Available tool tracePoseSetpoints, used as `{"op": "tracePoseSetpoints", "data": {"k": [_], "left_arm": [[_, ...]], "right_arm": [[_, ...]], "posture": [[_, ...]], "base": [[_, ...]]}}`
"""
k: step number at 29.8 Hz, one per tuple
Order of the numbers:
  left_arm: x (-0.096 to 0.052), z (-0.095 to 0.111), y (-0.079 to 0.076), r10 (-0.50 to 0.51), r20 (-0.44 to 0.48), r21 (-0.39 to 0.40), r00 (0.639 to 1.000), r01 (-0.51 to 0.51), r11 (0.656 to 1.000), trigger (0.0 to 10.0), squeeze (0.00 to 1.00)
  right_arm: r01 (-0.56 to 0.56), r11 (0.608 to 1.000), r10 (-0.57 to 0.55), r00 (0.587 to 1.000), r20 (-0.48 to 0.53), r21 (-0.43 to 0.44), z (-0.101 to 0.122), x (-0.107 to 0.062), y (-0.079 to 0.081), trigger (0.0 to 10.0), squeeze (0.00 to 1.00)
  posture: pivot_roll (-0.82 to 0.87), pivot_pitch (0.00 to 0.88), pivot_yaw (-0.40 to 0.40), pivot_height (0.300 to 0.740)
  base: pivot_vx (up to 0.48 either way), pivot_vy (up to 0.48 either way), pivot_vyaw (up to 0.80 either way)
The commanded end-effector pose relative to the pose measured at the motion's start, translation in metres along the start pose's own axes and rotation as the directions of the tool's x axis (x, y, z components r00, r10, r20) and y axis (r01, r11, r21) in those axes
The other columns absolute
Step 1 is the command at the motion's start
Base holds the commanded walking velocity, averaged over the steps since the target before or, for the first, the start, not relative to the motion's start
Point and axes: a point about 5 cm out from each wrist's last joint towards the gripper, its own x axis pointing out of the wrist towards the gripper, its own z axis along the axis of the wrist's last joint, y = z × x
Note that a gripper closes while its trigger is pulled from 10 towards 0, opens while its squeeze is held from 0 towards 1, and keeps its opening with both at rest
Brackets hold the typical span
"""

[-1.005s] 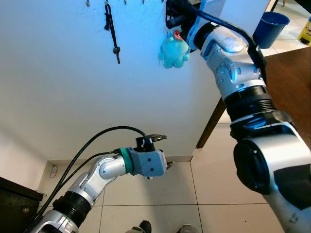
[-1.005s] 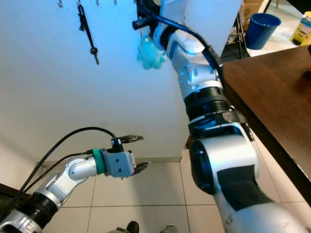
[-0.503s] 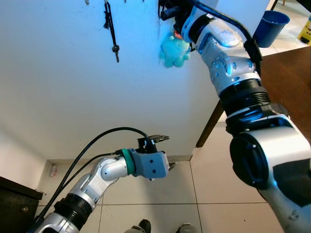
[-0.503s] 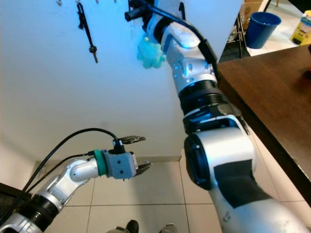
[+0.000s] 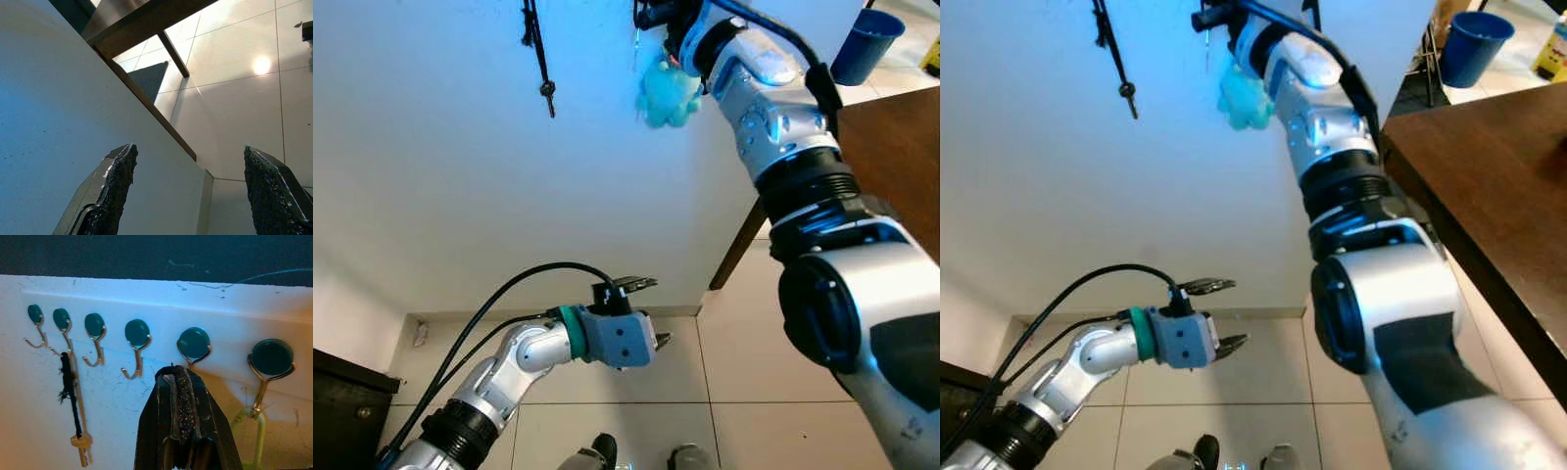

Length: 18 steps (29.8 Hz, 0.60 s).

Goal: Hang keys on a hook

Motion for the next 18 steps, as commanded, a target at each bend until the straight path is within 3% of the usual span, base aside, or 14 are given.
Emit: {"op": "tracePoseSetpoints", "data": {"k": [1, 18], "left_arm": [[0.0006, -0.0006, -0.0101, -0.037, -0.009, -0.007, 0.999, 0.037, 0.999, 10.0, 1.0], [0.0007, 0.0013, -0.0112, -0.048, -0.009, -0.005, 0.999, 0.048, 0.999, 10.0, 1.0]], "right_arm": [[0.003, 1.0, -0.003, 1.0, 0.023, -0.005, 0.0081, 0.0027, 0.0001, 0.0, 0.0], [0.022, 1.0, -0.022, 0.998, 0.055, 0.003, 0.0159, 0.0029, -0.0045, 0.0, 0.0]], "posture": [[-0.04, 0.187, 0.06, 0.74], [-0.05, 0.183, 0.065, 0.74]], "base": [[0.0, 0.0, 0.0], [0.0, 0.0, 0.0]]}}
